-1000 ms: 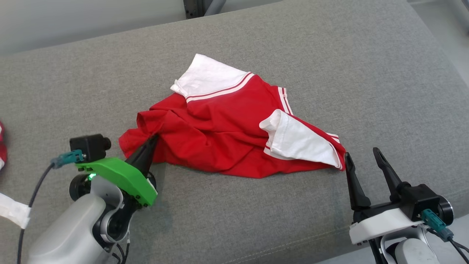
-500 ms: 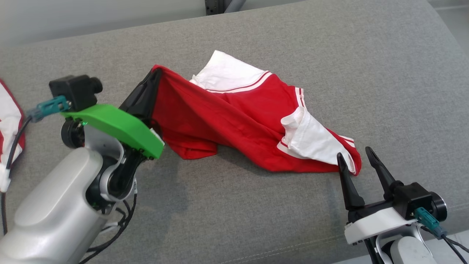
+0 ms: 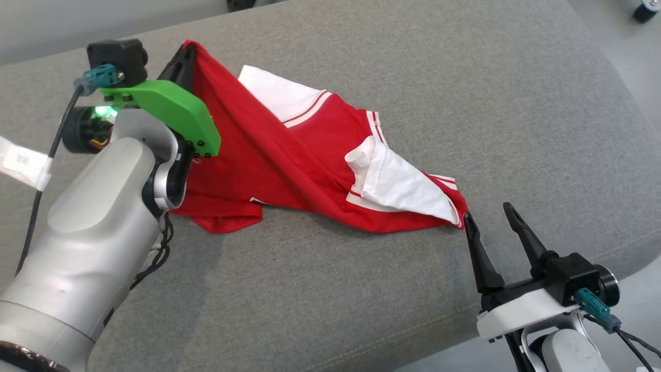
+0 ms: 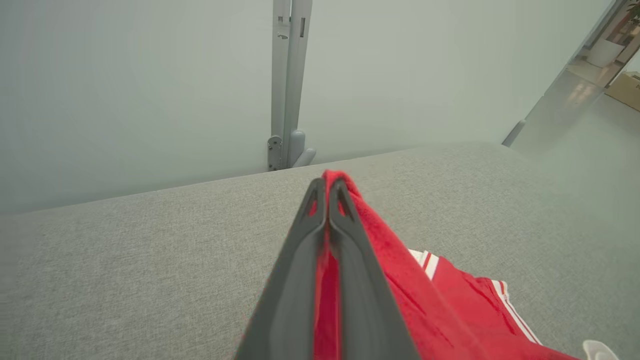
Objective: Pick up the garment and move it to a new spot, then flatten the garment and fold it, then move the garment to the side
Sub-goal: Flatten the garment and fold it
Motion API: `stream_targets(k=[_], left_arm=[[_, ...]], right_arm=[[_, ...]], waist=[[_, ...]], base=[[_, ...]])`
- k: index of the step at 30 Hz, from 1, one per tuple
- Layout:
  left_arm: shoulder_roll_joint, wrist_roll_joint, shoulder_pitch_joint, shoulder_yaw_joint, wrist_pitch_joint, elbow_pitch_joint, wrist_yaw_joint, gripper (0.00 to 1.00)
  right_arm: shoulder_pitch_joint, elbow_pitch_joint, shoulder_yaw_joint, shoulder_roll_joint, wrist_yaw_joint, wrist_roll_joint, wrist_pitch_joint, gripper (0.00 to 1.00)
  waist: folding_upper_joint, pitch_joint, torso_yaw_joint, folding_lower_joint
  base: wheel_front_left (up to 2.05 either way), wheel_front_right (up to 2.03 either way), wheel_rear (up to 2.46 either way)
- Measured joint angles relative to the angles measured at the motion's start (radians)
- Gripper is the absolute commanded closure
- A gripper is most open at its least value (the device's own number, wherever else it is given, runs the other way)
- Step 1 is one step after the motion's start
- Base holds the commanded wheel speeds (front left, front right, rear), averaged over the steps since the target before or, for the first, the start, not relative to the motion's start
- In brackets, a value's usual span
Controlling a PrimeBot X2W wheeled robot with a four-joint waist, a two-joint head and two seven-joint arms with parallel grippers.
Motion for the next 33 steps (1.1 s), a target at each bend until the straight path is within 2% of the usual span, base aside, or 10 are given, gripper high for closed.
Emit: stream_targets(k=[4, 8, 11, 22, 28, 31, 33], left_arm=[[-0.011, 0.006, 0.001, -0.001, -0.038, 0.131, -0.010, 1.00], [-0.013, -0.005, 0.015, 0.001, -0.053, 0.196, -0.053, 1.00], [-0.022, -0.013, 0.030, -0.009, -0.043, 0.221, -0.084, 1.00], [-0.060, -0.027, 0.017, -0.005, -0.101, 0.296, -0.144, 1.00], [-0.019, 0.002, 0.009, -0.011, -0.128, 0.168, -0.151, 1.00], [0.012, 0.010, 0.025, -0.008, -0.134, 0.023, -0.124, 1.00], [0.045, 0.010, 0.062, -0.008, -0.127, -0.088, -0.090, 1.00]], right_arm=[[0.002, -0.004, -0.021, 0.005, 0.000, 0.000, 0.000, 0.00], [0.009, -0.012, -0.046, 0.011, 0.000, 0.000, 0.000, 0.00], [0.013, -0.012, -0.048, 0.012, 0.000, -0.001, 0.000, 0.00], [0.007, -0.004, -0.028, 0.000, 0.000, -0.009, 0.000, 0.00], [0.050, -0.005, -0.057, -0.004, 0.000, -0.010, 0.000, 0.00], [0.071, -0.006, -0.062, -0.003, 0.000, -0.011, 0.000, 0.00], [0.083, -0.006, -0.060, -0.002, 0.000, -0.012, 0.000, 0.00]], waist=[[0.0000, 0.028, -0.031, 0.0000], [0.0000, 0.053, -0.040, 0.0000], [0.0000, 0.061, -0.024, 0.0000], [0.0000, 0.028, 0.064, 0.0000], [0.0000, -0.005, 0.095, 0.0000], [0.0000, -0.018, 0.118, 0.0000], [0.0000, -0.030, 0.135, -0.0001]], base=[[0.00, 0.00, 0.00], [0.00, 0.00, 0.00], [0.00, 0.00, 0.00], [0.00, 0.00, 0.00], [0.00, 0.00, 0.00], [0.00, 0.00, 0.00], [0.00, 0.00, 0.00]])
